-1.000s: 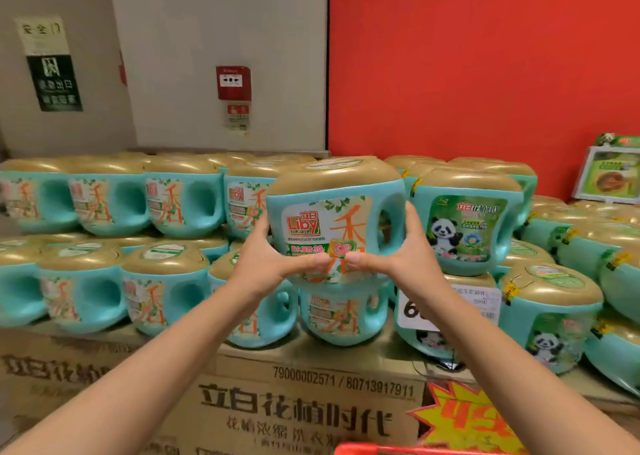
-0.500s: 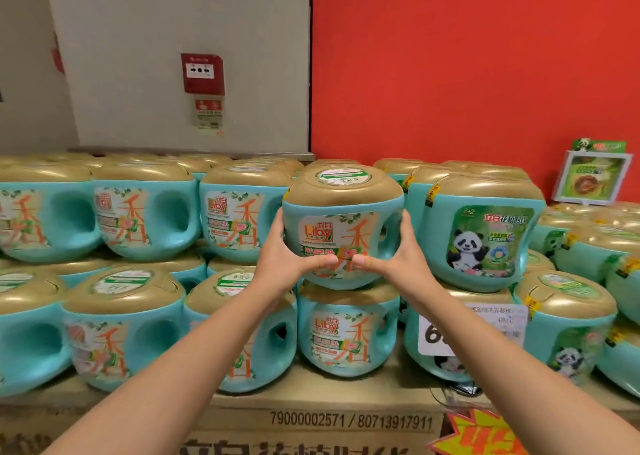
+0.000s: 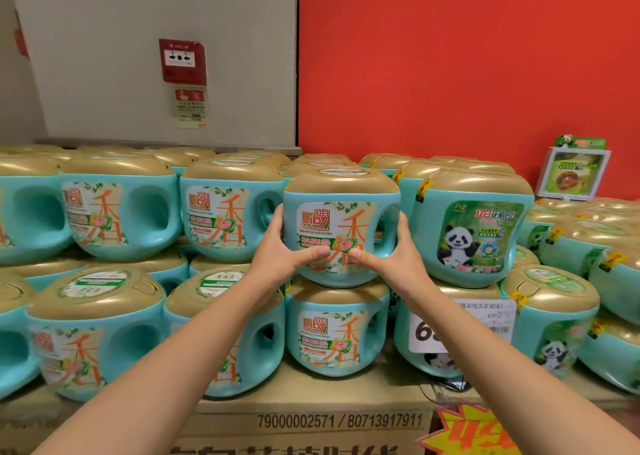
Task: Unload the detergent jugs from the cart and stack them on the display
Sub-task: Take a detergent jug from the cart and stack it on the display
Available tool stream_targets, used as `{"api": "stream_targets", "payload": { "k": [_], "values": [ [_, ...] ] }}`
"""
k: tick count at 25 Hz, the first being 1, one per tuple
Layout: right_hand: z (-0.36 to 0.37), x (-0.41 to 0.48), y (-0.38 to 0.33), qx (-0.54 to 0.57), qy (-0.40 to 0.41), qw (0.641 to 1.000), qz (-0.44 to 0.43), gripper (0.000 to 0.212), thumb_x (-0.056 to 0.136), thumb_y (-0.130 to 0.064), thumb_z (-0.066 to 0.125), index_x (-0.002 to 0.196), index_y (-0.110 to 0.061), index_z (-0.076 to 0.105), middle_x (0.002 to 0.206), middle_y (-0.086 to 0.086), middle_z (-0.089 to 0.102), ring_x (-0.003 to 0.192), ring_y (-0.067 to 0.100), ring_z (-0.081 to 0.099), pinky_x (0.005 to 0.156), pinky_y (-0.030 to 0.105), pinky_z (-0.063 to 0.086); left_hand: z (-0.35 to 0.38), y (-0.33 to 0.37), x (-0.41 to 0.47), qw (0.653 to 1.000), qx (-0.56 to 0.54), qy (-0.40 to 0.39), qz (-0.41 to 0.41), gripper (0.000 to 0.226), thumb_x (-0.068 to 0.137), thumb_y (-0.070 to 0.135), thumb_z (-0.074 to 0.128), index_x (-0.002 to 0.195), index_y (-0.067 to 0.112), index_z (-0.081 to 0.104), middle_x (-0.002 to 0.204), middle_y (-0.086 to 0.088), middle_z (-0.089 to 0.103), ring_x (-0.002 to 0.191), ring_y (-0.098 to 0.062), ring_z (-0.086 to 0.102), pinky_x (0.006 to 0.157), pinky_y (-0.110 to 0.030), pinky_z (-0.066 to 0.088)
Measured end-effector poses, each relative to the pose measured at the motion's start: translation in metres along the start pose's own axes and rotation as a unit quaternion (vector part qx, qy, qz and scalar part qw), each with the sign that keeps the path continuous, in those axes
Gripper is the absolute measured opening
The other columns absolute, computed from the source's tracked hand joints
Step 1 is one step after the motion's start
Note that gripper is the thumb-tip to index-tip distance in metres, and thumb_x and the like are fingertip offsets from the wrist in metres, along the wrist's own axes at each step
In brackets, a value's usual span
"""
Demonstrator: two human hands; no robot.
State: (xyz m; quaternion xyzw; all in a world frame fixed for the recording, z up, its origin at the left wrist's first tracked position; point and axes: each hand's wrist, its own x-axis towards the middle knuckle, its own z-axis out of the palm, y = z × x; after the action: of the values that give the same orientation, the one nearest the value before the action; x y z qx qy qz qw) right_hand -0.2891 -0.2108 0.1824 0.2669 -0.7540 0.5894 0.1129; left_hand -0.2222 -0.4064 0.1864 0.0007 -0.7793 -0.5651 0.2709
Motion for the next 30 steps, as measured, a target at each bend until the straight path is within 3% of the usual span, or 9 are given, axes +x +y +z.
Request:
{"api": "stream_targets", "payload": {
  "k": [6, 12, 15, 18, 21, 23, 26, 28, 30],
  "values": [
    [-0.005, 0.0, -0.005, -0.053, -0.021, 0.998, -0.005, 0.092, 0.066, -0.047, 0.084, 0.135, -0.042, 0.023, 0.119, -0.023, 0.048, 0.112, 0.006, 0.047, 0.091, 0.026, 0.039, -0.005, 0.003, 0.002, 0.999, 0.042, -0.018, -0.01, 0.112, 0.048, 0.055, 0.082, 0.146, 0.036, 0.032, 0.123, 0.017, 0.058, 0.105, 0.0, 0.053, 0.081, -0.016, 0.044],
    [-0.008, -0.004, -0.005, -0.091, -0.025, 0.995, 0.012, 0.102, 0.063, -0.056, 0.081, 0.142, -0.032, 0.02, 0.141, -0.002, 0.049, 0.126, 0.021, 0.05, 0.102, 0.039, 0.044, -0.01, 0.005, 0.001, 0.998, 0.059, -0.013, -0.036, 0.126, 0.04, 0.061, 0.083, 0.15, 0.035, 0.027, 0.144, 0.006, 0.051, 0.132, -0.017, 0.046, 0.109, -0.048, 0.041],
    [-0.008, -0.004, -0.007, -0.095, -0.031, 0.994, 0.032, 0.114, 0.064, -0.057, 0.081, 0.15, -0.029, 0.012, 0.147, 0.0, 0.045, 0.132, 0.022, 0.046, 0.107, 0.044, 0.042, -0.007, 0.004, -0.001, 0.998, 0.046, -0.003, -0.043, 0.126, 0.038, 0.056, 0.084, 0.149, 0.034, 0.028, 0.143, 0.005, 0.051, 0.132, -0.018, 0.045, 0.108, -0.044, 0.041],
    [-0.004, -0.01, -0.006, -0.109, -0.003, 0.993, 0.051, 0.114, 0.064, -0.062, 0.077, 0.153, -0.029, 0.014, 0.147, -0.001, 0.047, 0.132, 0.022, 0.047, 0.107, 0.041, 0.042, -0.001, 0.002, -0.006, 0.998, 0.017, 0.026, -0.049, 0.134, 0.028, 0.058, 0.084, 0.146, 0.028, 0.029, 0.133, 0.006, 0.051, 0.122, -0.017, 0.048, 0.098, -0.034, 0.044],
    [0.004, -0.024, 0.0, -0.122, 0.026, 0.989, 0.081, 0.09, 0.069, -0.068, 0.07, 0.142, -0.027, 0.039, 0.131, -0.006, 0.06, 0.124, 0.021, 0.055, 0.098, 0.033, 0.046, 0.006, 0.0, -0.007, 0.997, 0.015, 0.057, -0.044, 0.132, 0.028, 0.058, 0.084, 0.145, 0.03, 0.028, 0.123, 0.011, 0.051, 0.111, -0.01, 0.049, 0.088, -0.027, 0.04],
    [0.007, -0.031, 0.003, -0.105, 0.031, 0.991, 0.083, 0.072, 0.07, -0.067, 0.07, 0.128, -0.029, 0.05, 0.117, -0.008, 0.067, 0.11, 0.018, 0.062, 0.094, 0.037, 0.051, 0.009, -0.001, -0.011, 0.997, 0.012, 0.061, -0.04, 0.13, 0.035, 0.055, 0.084, 0.148, 0.032, 0.025, 0.123, 0.014, 0.051, 0.109, -0.007, 0.05, 0.087, -0.023, 0.041],
    [0.004, -0.035, 0.001, -0.113, 0.029, 0.99, 0.074, 0.059, 0.077, -0.052, 0.073, 0.124, -0.023, 0.051, 0.117, -0.005, 0.065, 0.106, 0.015, 0.061, 0.09, 0.035, 0.05, 0.011, 0.001, -0.017, 0.995, 0.022, 0.079, -0.065, 0.126, 0.045, 0.051, 0.085, 0.151, 0.024, 0.021, 0.141, 0.004, 0.048, 0.124, -0.015, 0.049, 0.101, -0.032, 0.042],
    [-0.004, -0.044, -0.001, -0.142, 0.063, 0.987, 0.046, 0.051, 0.085, -0.04, 0.069, 0.128, -0.018, 0.053, 0.12, -0.003, 0.062, 0.107, 0.013, 0.057, 0.088, 0.031, 0.048, 0.014, 0.004, -0.027, 0.988, 0.079, 0.12, -0.052, 0.111, 0.059, 0.043, 0.088, 0.148, 0.019, 0.027, 0.147, -0.002, 0.043, 0.133, -0.019, 0.042, 0.107, -0.036, 0.037],
    [-0.018, -0.061, -0.004, -0.151, 0.112, 0.982, -0.006, 0.038, 0.091, -0.03, 0.064, 0.125, -0.015, 0.057, 0.118, -0.001, 0.064, 0.104, 0.013, 0.059, 0.089, 0.033, 0.05, 0.019, 0.007, -0.044, 0.975, 0.121, 0.184, -0.005, 0.078, 0.075, 0.024, 0.082, 0.141, 0.018, 0.04, 0.142, -0.002, 0.045, 0.129, -0.018, 0.044, 0.106, -0.035, 0.039]
  ]
}}
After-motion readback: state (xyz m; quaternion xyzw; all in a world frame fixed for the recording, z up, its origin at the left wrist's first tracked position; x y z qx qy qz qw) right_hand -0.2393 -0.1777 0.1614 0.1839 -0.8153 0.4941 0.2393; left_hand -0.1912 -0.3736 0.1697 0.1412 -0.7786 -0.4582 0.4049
